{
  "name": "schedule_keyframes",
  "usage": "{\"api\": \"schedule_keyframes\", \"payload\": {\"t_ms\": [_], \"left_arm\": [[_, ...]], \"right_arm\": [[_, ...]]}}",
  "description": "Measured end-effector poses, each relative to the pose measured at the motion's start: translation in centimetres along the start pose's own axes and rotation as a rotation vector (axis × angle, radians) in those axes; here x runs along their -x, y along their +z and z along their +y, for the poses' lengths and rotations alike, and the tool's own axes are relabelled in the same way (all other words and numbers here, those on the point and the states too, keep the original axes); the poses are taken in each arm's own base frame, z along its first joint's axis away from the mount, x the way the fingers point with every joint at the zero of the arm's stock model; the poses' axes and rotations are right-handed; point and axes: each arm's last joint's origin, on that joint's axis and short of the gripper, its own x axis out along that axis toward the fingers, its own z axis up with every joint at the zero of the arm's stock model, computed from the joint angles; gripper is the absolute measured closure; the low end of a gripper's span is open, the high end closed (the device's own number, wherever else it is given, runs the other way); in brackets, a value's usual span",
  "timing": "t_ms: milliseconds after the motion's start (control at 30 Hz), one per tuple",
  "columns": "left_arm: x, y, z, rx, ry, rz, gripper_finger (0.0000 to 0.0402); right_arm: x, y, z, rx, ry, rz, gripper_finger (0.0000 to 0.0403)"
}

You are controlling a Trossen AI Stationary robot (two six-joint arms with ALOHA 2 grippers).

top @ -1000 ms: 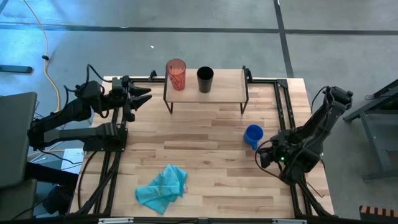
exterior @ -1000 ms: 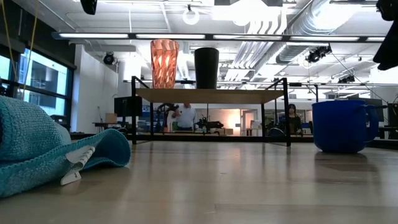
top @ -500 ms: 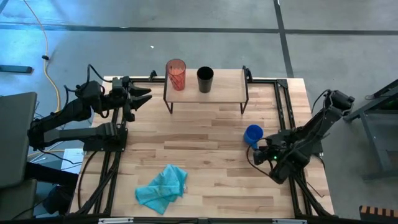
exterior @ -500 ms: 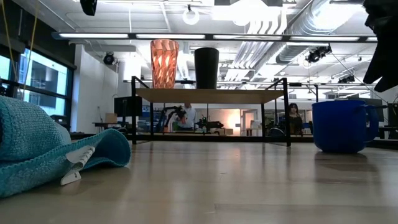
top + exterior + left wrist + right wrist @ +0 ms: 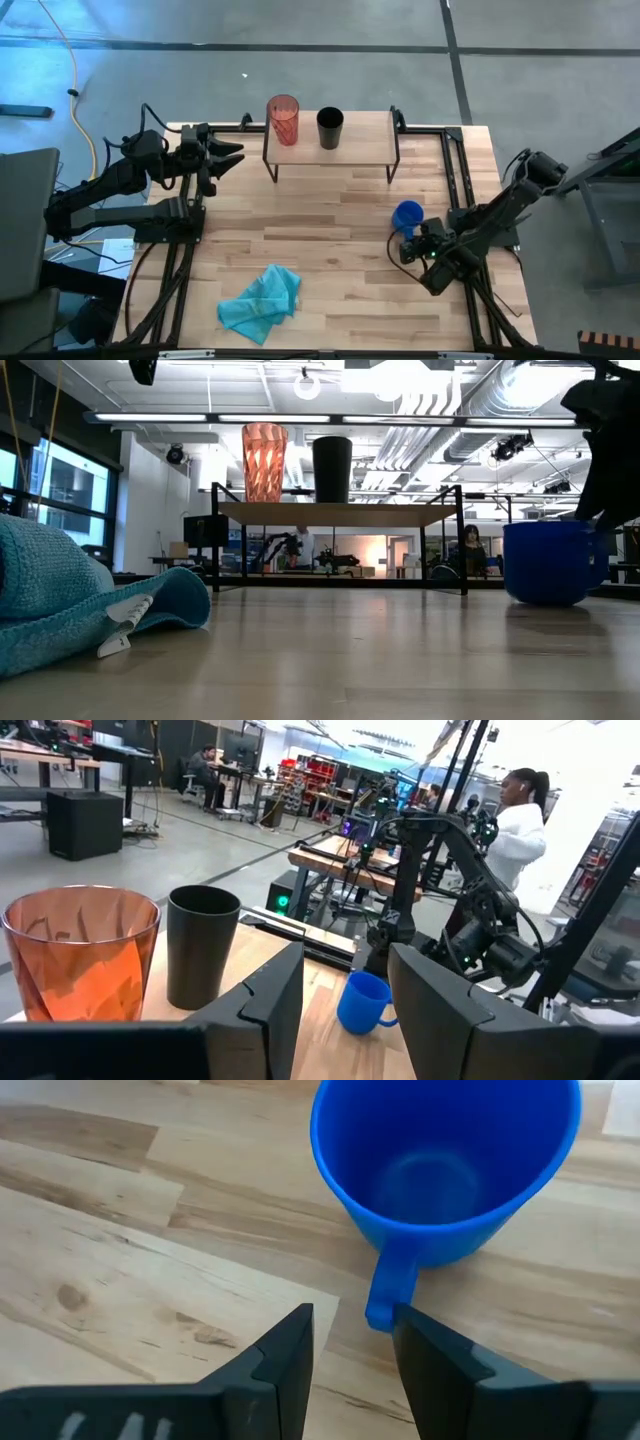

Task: Stack small to large cups/mugs on shelf
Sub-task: Put the blue mug on the shelf

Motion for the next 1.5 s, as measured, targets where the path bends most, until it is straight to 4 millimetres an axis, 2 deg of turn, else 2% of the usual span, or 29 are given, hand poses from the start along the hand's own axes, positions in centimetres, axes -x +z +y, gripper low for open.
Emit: {"api": "schedule_keyframes", "payload": {"t_ms": [233, 667, 800, 933, 1000, 1233, 1500], "left_arm": [[0.0, -0.1, 0.0, -0.021, 0.002, 0.007, 0.0263], [0.0, -0.1, 0.0, -0.037, 0.005, 0.006, 0.0263], [0.0, -0.1, 0.0, -0.037, 0.005, 0.006, 0.0263], [0.0, -0.1, 0.0, -0.036, 0.005, 0.006, 0.0263], [0.0, -0.1, 0.0, -0.037, 0.004, 0.006, 0.0263], [0.0, -0.1, 0.0, -0.029, 0.005, 0.006, 0.0263], [0.0, -0.1, 0.0, -0.026, 0.005, 0.005, 0.0263]], "right_arm": [[-0.7, -0.5, 0.2, -0.031, -0.026, -0.007, 0.0272], [-1.1, 0.2, 0.4, -0.050, -0.066, 0.026, 0.0278], [-1.0, 0.3, 0.6, -0.048, -0.070, 0.036, 0.0314], [0.1, 0.8, 1.3, 0.004, -0.070, 0.028, 0.0383], [0.8, 1.3, 1.6, 0.035, -0.078, 0.005, 0.0395], [3.2, 2.9, 2.5, 0.060, -0.108, -0.055, 0.0398], [4.2, 3.5, 3.3, -0.038, -0.028, -0.063, 0.0329]]}}
